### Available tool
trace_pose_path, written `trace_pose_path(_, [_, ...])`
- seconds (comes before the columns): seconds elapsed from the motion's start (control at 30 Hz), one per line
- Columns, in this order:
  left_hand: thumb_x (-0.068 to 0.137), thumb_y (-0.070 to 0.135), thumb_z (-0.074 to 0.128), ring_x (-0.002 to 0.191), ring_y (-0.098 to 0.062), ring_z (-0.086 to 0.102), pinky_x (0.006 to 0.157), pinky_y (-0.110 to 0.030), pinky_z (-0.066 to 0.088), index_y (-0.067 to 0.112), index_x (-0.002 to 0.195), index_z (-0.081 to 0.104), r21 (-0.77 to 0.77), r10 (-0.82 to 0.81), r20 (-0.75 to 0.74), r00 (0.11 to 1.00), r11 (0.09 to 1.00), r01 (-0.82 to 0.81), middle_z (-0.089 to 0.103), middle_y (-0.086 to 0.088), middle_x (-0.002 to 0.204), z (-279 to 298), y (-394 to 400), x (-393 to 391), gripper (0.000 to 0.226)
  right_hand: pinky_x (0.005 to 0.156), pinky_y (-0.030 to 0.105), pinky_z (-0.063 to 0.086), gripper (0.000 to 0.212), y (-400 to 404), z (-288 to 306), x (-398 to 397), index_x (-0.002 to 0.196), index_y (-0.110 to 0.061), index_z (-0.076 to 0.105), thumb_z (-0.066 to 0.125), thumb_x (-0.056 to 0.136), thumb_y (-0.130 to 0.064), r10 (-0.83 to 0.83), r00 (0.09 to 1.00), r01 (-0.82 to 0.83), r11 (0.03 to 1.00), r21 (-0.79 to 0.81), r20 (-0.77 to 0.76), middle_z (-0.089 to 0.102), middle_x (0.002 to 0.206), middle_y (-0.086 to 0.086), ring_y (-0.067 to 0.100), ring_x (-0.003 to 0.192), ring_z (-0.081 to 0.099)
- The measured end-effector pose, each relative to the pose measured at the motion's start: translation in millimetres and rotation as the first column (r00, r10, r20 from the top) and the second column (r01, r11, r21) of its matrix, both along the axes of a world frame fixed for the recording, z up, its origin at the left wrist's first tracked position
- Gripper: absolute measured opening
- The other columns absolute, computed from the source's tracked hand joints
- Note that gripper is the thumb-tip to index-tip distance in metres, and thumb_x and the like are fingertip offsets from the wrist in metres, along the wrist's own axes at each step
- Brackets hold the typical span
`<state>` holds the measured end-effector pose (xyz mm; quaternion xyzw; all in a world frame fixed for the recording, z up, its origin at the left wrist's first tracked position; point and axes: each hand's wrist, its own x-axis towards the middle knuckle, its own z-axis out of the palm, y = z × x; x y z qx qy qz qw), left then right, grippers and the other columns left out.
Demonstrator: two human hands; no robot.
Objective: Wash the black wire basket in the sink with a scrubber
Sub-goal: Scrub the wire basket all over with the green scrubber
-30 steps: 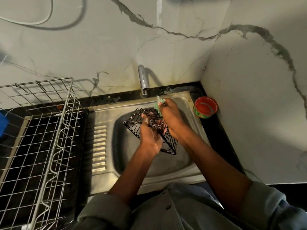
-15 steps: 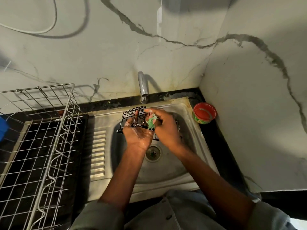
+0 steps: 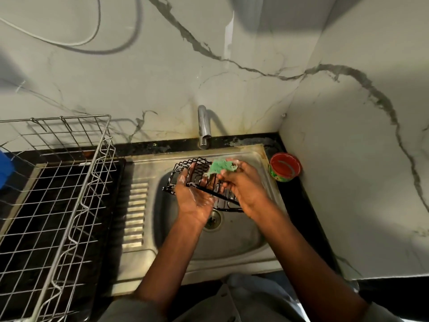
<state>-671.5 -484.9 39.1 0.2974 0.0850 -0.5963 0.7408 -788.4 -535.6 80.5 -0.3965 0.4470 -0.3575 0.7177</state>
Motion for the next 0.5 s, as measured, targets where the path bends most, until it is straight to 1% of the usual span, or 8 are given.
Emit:
trace_pose_path(0.1, [0.096, 0.049, 0.067, 0.093, -0.031, 0.072, 0.091, -0.047, 0.055, 0.016, 0.092, 0.081, 0.041, -0.022, 0.166, 0.986, 0.999, 0.015, 0.073, -0.016, 0.115, 4.7, 3.5, -2.1, 0.036, 0.061, 0.026, 0.059, 0.016, -0.7, 4.7, -0.6, 0.106, -0.014, 0.069, 0.068, 0.094, -0.004, -0.003, 0.982, -0.029, 0.986, -0.165, -0.190, 0.078, 0.093, 0.006, 0.018, 0.079, 0.074])
trace_pose_path(0.2, [0.087, 0.026, 0.076, 0.079, -0.025, 0.071, 0.074, -0.039, 0.059, 0.012, 0.102, 0.075, 0.014, -0.069, 0.253, 0.965, 0.998, 0.067, 0.071, -0.015, 0.109, 11.3, 5.0, -2.8, 0.020, 0.057, 0.026, 0.056, 0.023, -3.2, 10.7, 1.5, 0.115, -0.019, 0.069, 0.069, 0.094, -0.009, -0.033, 0.972, -0.021, 0.974, -0.227, -0.234, 0.077, 0.099, 0.008, 0.016, 0.073, 0.074])
trace_pose_path(0.27, [0.086, 0.016, 0.075, 0.072, -0.020, 0.069, 0.070, -0.036, 0.058, 0.017, 0.088, 0.081, 0.006, -0.100, 0.295, 0.950, 0.995, 0.102, 0.075, -0.009, 0.098, 17.6, 5.0, -6.0, 0.006, 0.056, 0.028, 0.055, 0.029, -5.3, 10.3, 3.1, 0.117, -0.026, 0.067, 0.070, 0.094, -0.009, -0.047, 0.969, -0.017, 0.967, -0.256, -0.242, 0.077, 0.096, 0.007, 0.017, 0.071, 0.074])
trace_pose_path(0.3, [0.088, 0.012, 0.074, 0.071, -0.018, 0.068, 0.073, -0.036, 0.056, 0.019, 0.081, 0.083, 0.019, -0.115, 0.313, 0.943, 0.993, 0.115, 0.076, -0.006, 0.093, 18.4, 3.7, -6.9, 0.013, 0.057, 0.030, 0.055, 0.025, -6.1, 9.8, 3.9, 0.112, -0.028, 0.069, 0.071, 0.094, -0.012, -0.043, 0.968, -0.026, 0.963, -0.268, -0.249, 0.078, 0.093, 0.006, 0.019, 0.073, 0.075])
trace_pose_path(0.33, [0.088, 0.009, 0.074, 0.072, -0.017, 0.067, 0.077, -0.037, 0.053, 0.021, 0.081, 0.084, 0.036, -0.126, 0.330, 0.935, 0.992, 0.121, 0.077, -0.004, 0.091, 20.4, 2.3, -9.3, 0.016, 0.058, 0.030, 0.055, 0.019, -6.7, 9.0, 3.9, 0.107, -0.029, 0.071, 0.072, 0.094, -0.016, -0.034, 0.967, -0.038, 0.961, -0.275, -0.252, 0.078, 0.092, 0.004, 0.023, 0.076, 0.076])
trace_pose_path(0.37, [0.086, 0.007, 0.076, 0.074, -0.017, 0.067, 0.080, -0.038, 0.051, 0.020, 0.091, 0.083, 0.057, -0.124, 0.334, 0.934, 0.992, 0.111, 0.078, -0.005, 0.092, 22.3, 0.9, -10.5, 0.016, 0.059, 0.030, 0.055, 0.015, -8.2, 7.8, 3.4, 0.104, -0.028, 0.073, 0.073, 0.093, -0.018, -0.024, 0.967, -0.046, 0.962, -0.270, -0.253, 0.079, 0.091, 0.002, 0.026, 0.079, 0.077])
trace_pose_path(0.4, [0.081, 0.005, 0.078, 0.076, -0.018, 0.068, 0.081, -0.040, 0.051, 0.020, 0.105, 0.079, 0.076, -0.105, 0.332, 0.937, 0.994, 0.084, 0.078, -0.008, 0.096, 22.5, -1.3, -11.3, 0.029, 0.059, 0.029, 0.055, 0.014, -9.6, 8.3, 2.5, 0.103, -0.028, 0.074, 0.075, 0.092, -0.020, -0.009, 0.966, -0.060, 0.965, -0.254, -0.260, 0.079, 0.092, 0.001, 0.028, 0.083, 0.077])
trace_pose_path(0.5, [0.076, 0.004, 0.080, 0.080, -0.018, 0.072, 0.078, -0.038, 0.054, 0.019, 0.132, 0.066, 0.113, -0.062, 0.331, 0.941, 0.993, 0.026, 0.078, -0.011, 0.104, 18.2, -8.5, -8.4, 0.060, 0.073, 0.034, 0.059, 0.030, -15.8, 7.0, -2.6, 0.111, -0.031, 0.073, 0.082, 0.083, -0.035, 0.036, 0.904, -0.182, 0.934, -0.306, -0.427, 0.078, 0.100, -0.009, 0.013, 0.093, 0.075])
